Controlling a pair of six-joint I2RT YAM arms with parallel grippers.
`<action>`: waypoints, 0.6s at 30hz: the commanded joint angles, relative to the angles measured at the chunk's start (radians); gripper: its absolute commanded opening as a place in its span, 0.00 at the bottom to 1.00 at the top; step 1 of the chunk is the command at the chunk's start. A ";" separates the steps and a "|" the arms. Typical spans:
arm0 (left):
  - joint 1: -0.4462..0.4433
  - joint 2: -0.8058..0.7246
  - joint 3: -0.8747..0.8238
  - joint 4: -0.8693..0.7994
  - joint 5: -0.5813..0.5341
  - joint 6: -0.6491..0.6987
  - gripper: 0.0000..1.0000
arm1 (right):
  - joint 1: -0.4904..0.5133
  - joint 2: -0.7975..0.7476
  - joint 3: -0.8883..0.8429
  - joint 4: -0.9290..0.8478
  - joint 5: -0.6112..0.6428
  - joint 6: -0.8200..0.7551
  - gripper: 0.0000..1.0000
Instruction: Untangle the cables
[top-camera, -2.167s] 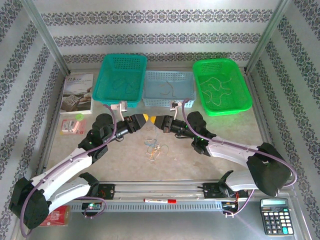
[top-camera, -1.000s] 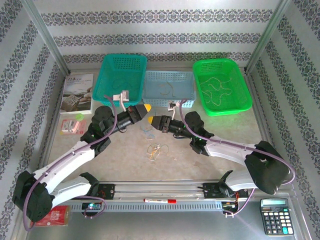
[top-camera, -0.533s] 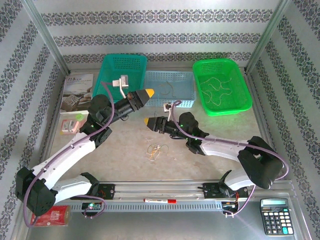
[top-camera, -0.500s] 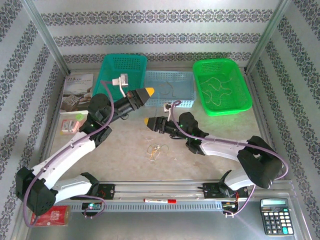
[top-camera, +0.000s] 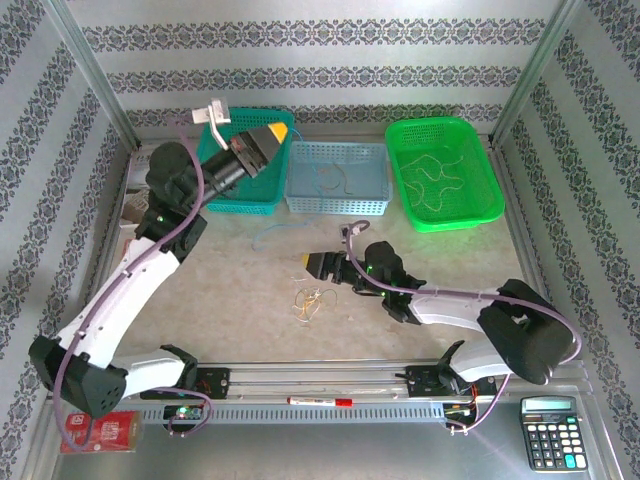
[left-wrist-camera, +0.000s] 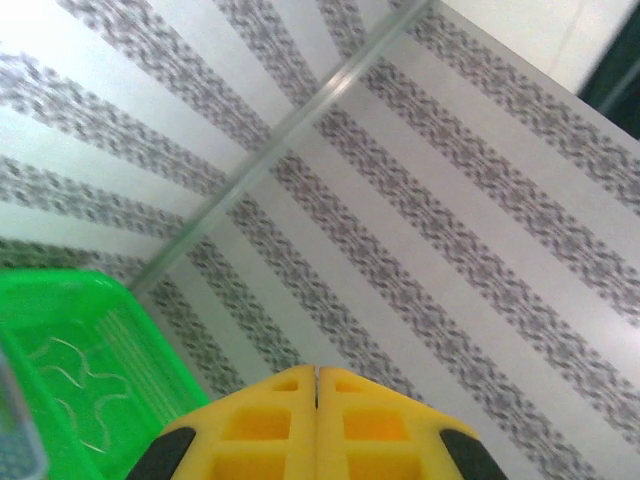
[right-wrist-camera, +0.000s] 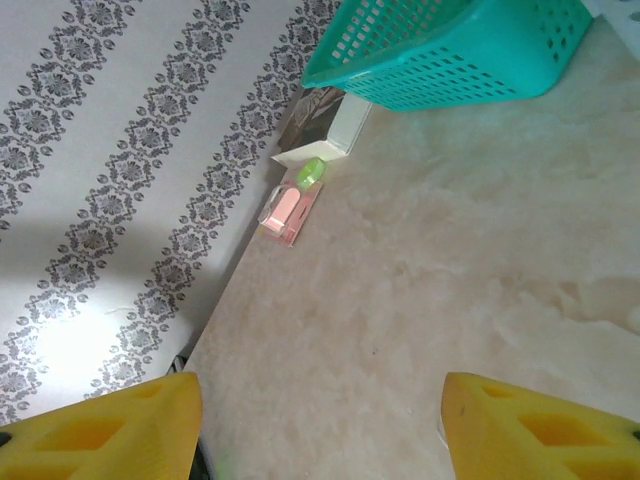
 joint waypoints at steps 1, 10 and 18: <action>0.074 0.054 0.088 -0.065 0.033 0.065 0.00 | -0.019 -0.073 -0.029 -0.016 0.033 -0.031 0.65; 0.230 0.247 0.279 -0.113 0.017 0.166 0.00 | -0.059 -0.312 -0.047 -0.275 0.060 -0.096 0.68; 0.332 0.491 0.423 -0.056 0.010 0.187 0.00 | -0.120 -0.516 -0.058 -0.475 0.071 -0.125 0.69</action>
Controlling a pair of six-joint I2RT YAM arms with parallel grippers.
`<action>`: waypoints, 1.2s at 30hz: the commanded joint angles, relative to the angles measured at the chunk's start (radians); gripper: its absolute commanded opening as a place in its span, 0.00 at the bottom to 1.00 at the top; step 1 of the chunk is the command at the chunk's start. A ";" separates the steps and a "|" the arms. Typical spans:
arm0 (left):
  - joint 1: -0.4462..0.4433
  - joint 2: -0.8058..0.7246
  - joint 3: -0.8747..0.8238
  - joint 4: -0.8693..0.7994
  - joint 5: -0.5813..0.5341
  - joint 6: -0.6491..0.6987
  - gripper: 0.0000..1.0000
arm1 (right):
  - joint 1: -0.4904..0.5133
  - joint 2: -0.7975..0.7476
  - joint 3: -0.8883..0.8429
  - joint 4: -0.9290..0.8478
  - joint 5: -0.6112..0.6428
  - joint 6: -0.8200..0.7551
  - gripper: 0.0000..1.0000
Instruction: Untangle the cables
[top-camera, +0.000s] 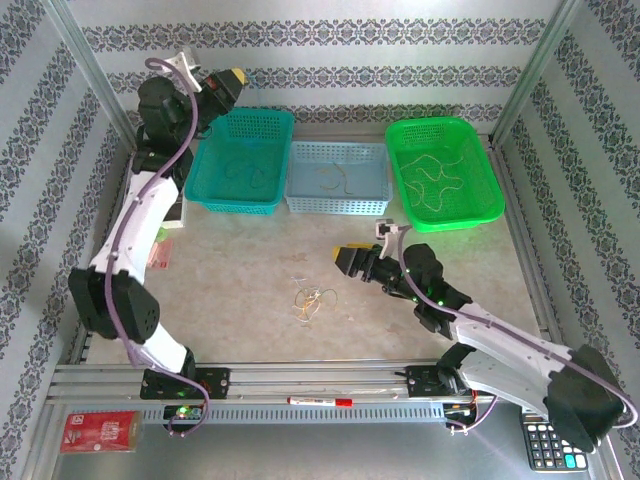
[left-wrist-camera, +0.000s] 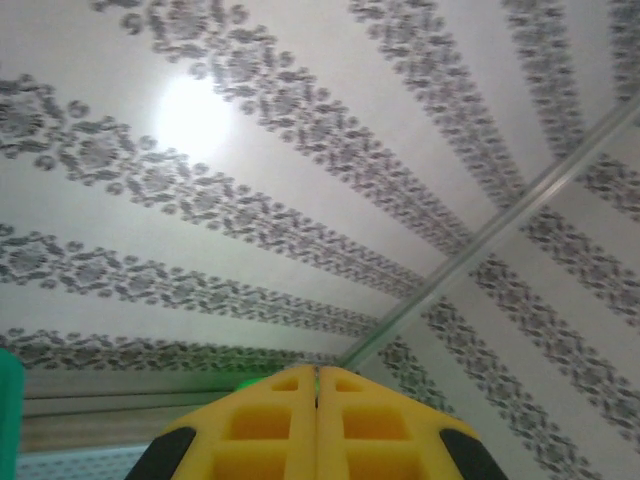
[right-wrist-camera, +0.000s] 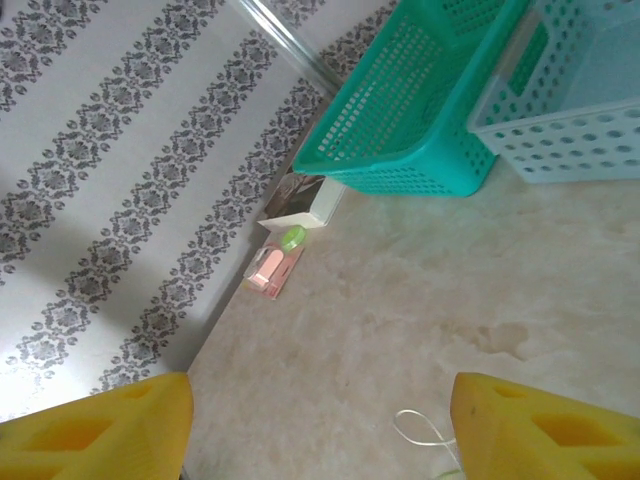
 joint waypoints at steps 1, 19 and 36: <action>0.033 0.094 0.055 0.047 -0.003 0.048 0.00 | -0.022 -0.070 -0.015 -0.127 0.022 -0.038 0.70; 0.079 0.395 0.140 -0.006 -0.025 0.146 0.31 | -0.077 -0.200 -0.017 -0.305 0.016 -0.062 0.70; 0.077 -0.033 -0.295 0.176 0.106 0.049 1.00 | -0.072 -0.152 -0.053 -0.350 0.019 -0.054 0.69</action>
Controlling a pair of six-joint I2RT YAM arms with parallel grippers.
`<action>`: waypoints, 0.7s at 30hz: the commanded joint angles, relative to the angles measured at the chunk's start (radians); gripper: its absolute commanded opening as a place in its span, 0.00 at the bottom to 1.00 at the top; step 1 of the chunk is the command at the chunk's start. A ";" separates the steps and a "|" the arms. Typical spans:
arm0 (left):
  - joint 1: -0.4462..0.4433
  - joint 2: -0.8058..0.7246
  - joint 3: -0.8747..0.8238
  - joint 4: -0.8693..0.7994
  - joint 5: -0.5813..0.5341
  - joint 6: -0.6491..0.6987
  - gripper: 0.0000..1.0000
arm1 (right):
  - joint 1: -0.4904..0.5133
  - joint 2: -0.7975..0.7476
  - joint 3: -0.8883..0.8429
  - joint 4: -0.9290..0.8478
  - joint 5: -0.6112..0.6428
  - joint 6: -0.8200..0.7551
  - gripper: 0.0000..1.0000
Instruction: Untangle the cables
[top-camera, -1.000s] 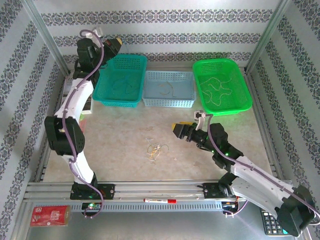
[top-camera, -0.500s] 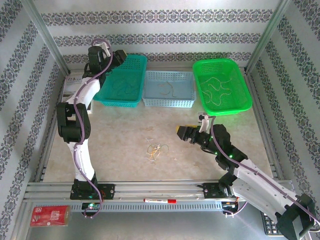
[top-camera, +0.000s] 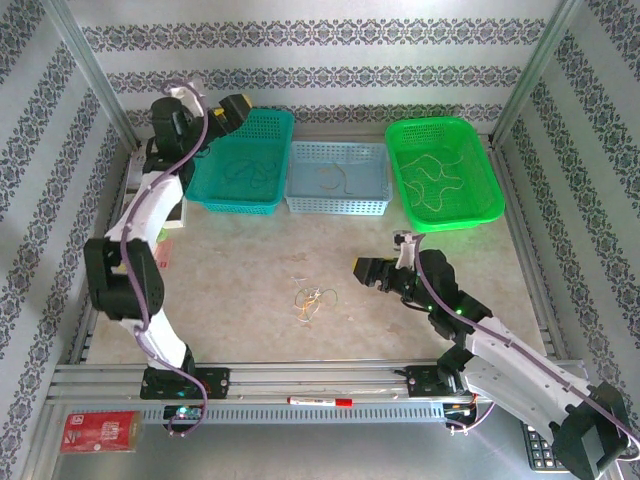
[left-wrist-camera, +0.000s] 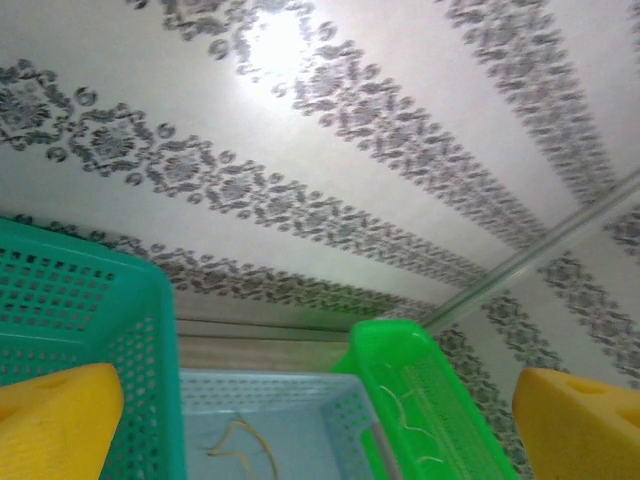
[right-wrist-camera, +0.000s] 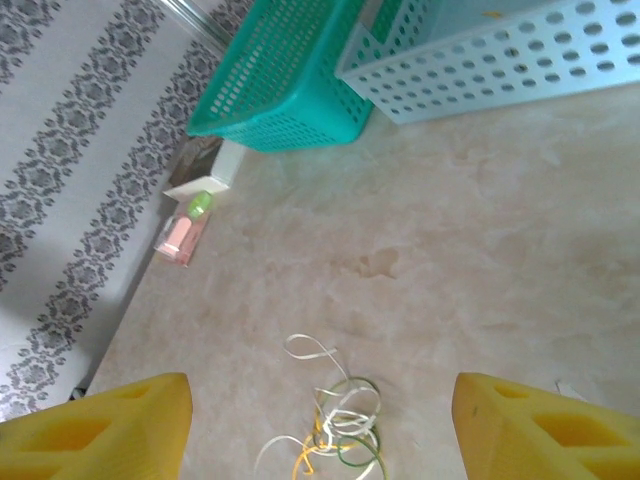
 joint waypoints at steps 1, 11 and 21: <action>0.001 -0.126 -0.136 0.099 0.039 -0.043 1.00 | 0.004 0.002 -0.024 -0.014 0.005 -0.012 0.69; -0.116 -0.540 -0.580 0.048 -0.131 -0.011 1.00 | 0.112 0.086 -0.109 -0.010 0.067 -0.029 0.69; -0.413 -0.771 -0.870 0.000 -0.413 0.000 1.00 | 0.213 0.258 -0.093 0.087 0.097 -0.061 0.69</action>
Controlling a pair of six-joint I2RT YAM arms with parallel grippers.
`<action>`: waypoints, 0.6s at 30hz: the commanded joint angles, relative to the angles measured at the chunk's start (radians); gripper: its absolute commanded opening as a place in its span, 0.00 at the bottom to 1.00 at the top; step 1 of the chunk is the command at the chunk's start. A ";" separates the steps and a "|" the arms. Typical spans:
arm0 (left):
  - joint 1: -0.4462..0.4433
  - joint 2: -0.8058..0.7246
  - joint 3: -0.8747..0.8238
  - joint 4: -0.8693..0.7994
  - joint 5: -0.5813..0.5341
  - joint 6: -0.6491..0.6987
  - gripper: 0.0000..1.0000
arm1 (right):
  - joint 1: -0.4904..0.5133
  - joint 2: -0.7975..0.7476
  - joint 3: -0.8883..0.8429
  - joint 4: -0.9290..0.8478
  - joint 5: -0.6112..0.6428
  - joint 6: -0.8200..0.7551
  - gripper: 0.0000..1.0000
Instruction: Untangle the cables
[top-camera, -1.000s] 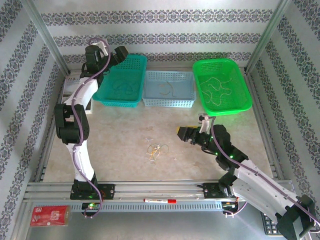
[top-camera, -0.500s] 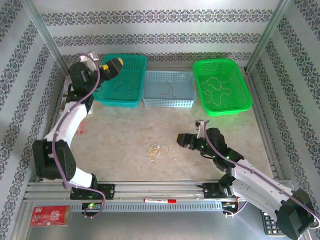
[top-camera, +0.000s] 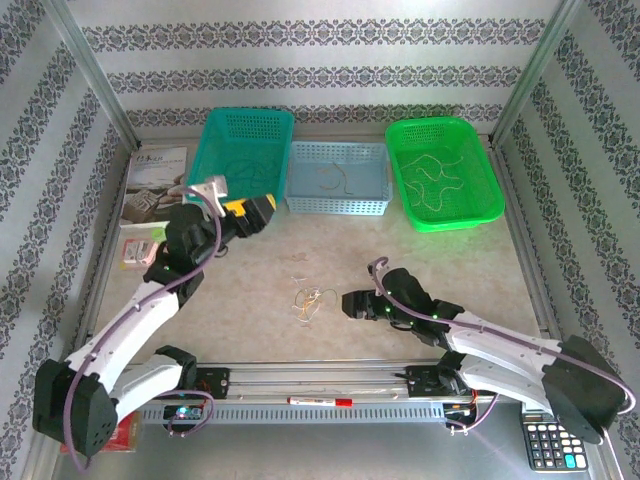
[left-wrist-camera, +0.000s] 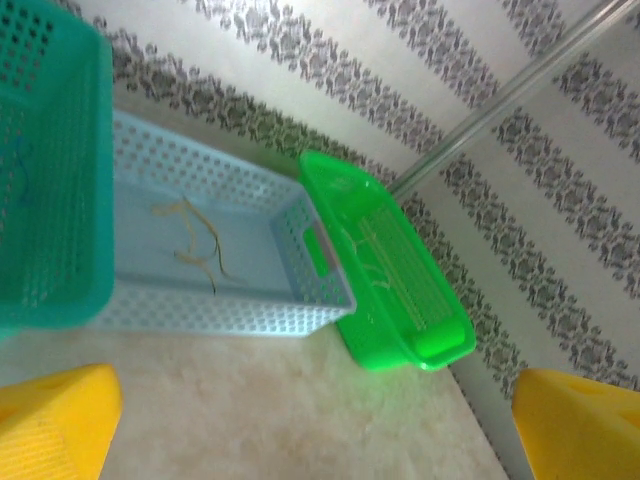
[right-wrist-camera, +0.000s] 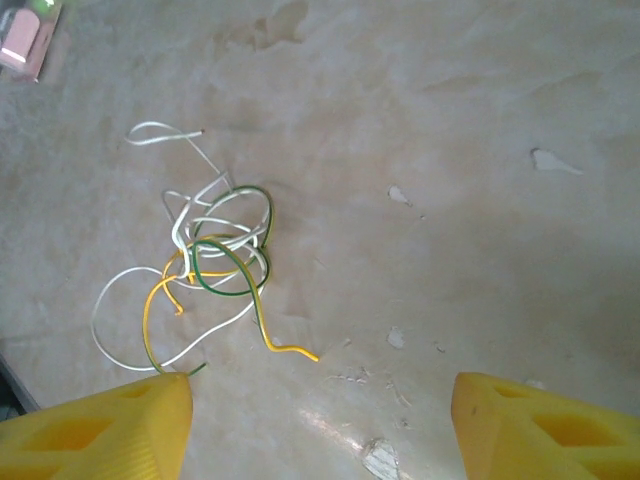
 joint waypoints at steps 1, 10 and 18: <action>-0.075 -0.049 -0.063 -0.011 -0.144 0.015 1.00 | 0.021 0.045 0.012 0.076 0.021 -0.034 0.69; -0.180 -0.090 -0.178 0.013 -0.180 -0.142 1.00 | 0.055 0.179 0.056 0.143 -0.010 -0.054 0.69; -0.201 -0.069 -0.189 0.021 -0.149 -0.149 1.00 | 0.058 0.263 0.107 0.167 0.019 -0.077 0.68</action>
